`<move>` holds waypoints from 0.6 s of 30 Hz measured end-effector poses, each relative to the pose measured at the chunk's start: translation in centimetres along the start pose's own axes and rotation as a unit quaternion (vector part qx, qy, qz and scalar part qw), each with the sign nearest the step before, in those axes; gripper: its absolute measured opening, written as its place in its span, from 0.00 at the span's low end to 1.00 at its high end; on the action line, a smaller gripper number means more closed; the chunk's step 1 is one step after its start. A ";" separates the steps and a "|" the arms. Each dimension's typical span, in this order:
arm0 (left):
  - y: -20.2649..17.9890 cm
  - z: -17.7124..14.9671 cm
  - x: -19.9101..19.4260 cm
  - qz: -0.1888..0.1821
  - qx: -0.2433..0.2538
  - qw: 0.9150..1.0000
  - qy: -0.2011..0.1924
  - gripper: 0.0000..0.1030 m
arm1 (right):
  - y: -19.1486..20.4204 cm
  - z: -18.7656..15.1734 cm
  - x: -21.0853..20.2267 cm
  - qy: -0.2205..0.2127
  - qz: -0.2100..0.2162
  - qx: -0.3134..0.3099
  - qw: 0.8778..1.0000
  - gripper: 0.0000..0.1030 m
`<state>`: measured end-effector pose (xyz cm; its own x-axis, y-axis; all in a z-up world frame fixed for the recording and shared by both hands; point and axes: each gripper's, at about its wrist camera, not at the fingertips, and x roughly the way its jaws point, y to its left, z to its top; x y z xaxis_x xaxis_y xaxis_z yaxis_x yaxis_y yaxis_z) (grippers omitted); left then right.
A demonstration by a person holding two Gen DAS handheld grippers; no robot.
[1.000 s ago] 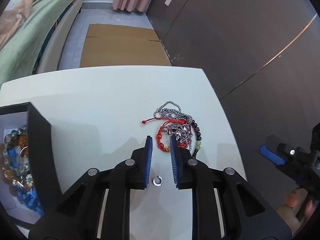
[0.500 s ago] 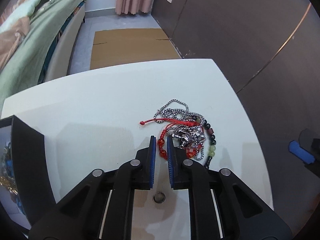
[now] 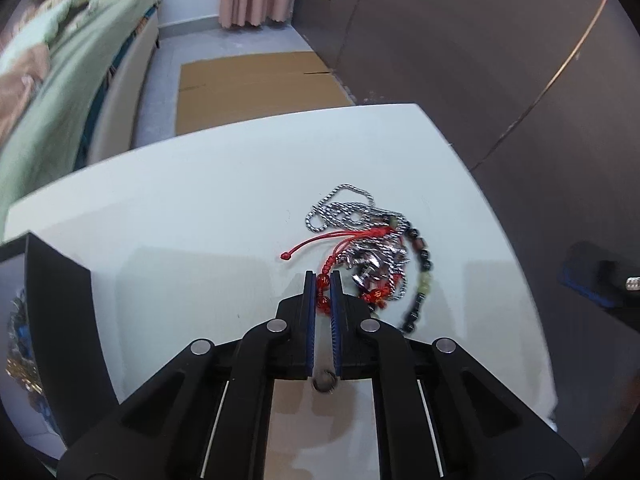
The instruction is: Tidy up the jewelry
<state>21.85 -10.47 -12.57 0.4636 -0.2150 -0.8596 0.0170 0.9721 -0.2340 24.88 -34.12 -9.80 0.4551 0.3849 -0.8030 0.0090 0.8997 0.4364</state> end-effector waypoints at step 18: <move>1.3 -0.1 -9.7 -0.111 -0.017 0.991 -0.066 0.07 | 2.8 -0.5 2.1 0.021 0.025 -0.017 0.999 0.55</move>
<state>17.34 -7.10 -4.59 0.5629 -0.4076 -0.7190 0.1034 0.8978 -0.4281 25.44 -30.65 -10.49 0.4155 0.4373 -0.7976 -0.0434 0.8854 0.4629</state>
